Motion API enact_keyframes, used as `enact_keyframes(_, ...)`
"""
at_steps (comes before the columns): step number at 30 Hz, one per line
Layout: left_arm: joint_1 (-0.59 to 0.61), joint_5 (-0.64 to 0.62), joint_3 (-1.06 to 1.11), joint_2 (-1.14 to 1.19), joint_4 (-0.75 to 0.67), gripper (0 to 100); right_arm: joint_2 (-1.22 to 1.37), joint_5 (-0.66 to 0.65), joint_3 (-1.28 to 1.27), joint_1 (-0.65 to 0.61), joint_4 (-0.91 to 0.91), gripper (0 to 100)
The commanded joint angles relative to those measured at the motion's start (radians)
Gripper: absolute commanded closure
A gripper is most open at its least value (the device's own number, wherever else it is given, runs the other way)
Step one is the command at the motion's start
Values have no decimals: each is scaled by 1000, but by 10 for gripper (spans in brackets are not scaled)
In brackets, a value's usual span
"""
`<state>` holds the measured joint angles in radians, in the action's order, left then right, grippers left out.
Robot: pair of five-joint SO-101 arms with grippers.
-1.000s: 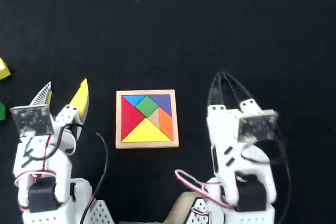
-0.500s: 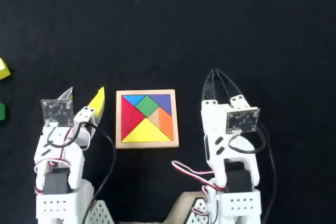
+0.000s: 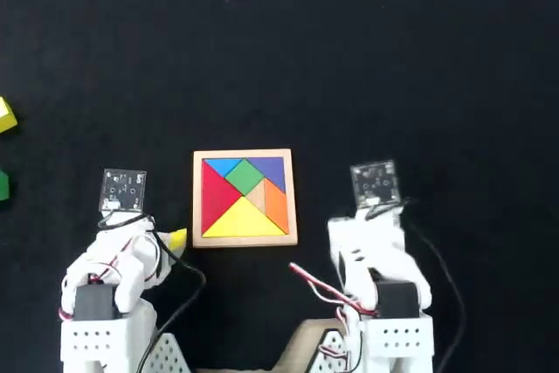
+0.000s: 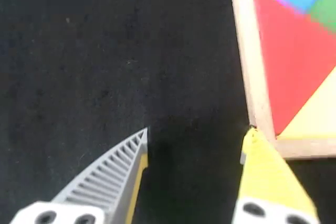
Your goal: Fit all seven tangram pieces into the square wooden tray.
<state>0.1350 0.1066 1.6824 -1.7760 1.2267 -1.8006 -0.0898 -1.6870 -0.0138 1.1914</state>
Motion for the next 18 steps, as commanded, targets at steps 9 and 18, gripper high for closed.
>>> enact_keyframes(9, -5, -6, 19, -11, 26, 973, -39, 6, -1, 31, 89, 987)
enact_keyframes(18, -5, -8, 19, -11, 26, 970, -39, 6, -1, 31, 89, 987)
